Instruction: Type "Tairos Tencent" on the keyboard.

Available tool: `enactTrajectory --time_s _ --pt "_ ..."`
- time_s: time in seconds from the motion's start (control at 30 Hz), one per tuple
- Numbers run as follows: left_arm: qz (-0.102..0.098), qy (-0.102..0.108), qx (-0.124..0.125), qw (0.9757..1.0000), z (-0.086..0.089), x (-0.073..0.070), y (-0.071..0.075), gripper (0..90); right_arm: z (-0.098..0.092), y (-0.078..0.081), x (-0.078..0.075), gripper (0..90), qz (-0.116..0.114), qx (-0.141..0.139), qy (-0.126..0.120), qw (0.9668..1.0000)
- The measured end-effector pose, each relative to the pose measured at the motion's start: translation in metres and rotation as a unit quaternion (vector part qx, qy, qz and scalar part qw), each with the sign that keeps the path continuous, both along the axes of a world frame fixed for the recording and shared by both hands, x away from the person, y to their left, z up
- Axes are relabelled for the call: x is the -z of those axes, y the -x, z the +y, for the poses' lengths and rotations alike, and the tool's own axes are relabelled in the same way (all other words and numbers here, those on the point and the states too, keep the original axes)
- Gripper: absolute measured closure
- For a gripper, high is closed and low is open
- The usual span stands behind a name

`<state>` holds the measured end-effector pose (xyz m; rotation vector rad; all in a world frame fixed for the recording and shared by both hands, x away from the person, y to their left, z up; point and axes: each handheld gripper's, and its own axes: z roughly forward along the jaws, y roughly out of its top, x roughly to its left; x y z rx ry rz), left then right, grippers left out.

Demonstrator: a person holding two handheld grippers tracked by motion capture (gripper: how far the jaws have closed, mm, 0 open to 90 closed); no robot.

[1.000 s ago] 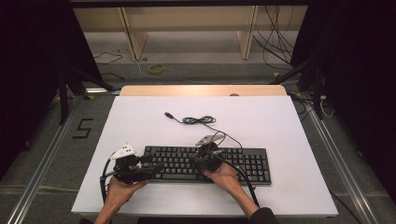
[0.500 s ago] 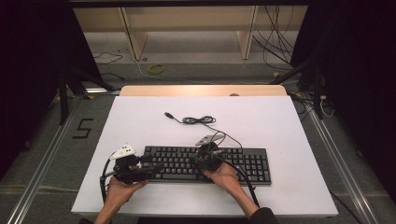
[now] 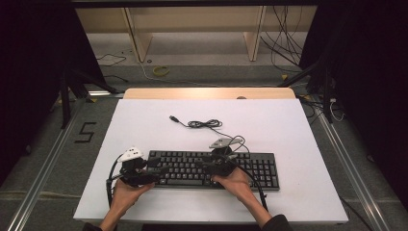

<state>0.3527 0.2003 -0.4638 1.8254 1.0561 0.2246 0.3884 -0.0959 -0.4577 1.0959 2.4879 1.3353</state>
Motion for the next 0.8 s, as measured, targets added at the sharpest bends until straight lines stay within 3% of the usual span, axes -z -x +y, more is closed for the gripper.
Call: enactTrajectory --time_s 0.33,0.5,0.8 --pt "0.008 -0.004 0.007 0.9999 -0.008 -0.002 -0.008 56.5 -0.011 0.010 -0.005 47.3 -0.009 -0.002 -0.007 0.9999" --pt "0.016 -0.020 0.015 0.9996 -0.015 -0.001 -0.015 64.9 -0.018 0.014 -0.008 41.9 -0.016 0.001 -0.011 0.9998" --pt "0.022 -0.053 0.028 0.9979 -0.027 0.002 -0.024 83.6 -0.028 0.021 -0.006 39.9 -0.016 0.004 -0.009 0.9998"
